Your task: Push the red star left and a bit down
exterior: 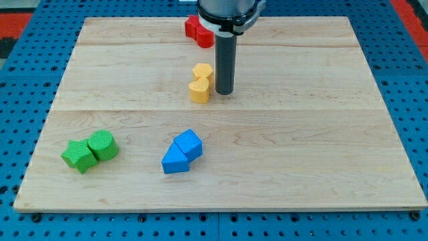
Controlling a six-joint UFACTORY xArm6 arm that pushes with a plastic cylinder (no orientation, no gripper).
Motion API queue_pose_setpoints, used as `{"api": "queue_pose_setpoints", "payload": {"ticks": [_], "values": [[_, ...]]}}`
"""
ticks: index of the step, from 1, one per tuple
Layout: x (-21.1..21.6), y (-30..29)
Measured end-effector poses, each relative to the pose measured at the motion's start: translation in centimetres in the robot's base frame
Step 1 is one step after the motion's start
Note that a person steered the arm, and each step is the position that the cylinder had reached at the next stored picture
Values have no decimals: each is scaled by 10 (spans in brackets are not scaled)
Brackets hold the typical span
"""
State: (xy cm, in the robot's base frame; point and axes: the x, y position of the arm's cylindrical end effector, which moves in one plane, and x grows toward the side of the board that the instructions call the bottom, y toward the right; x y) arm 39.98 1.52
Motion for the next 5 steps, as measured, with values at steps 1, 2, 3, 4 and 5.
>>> {"api": "queue_pose_setpoints", "payload": {"ticks": [1,2,3,4,5], "values": [[-33,26],[-117,69],[-188,27],[-204,-7],[-206,-69]]}}
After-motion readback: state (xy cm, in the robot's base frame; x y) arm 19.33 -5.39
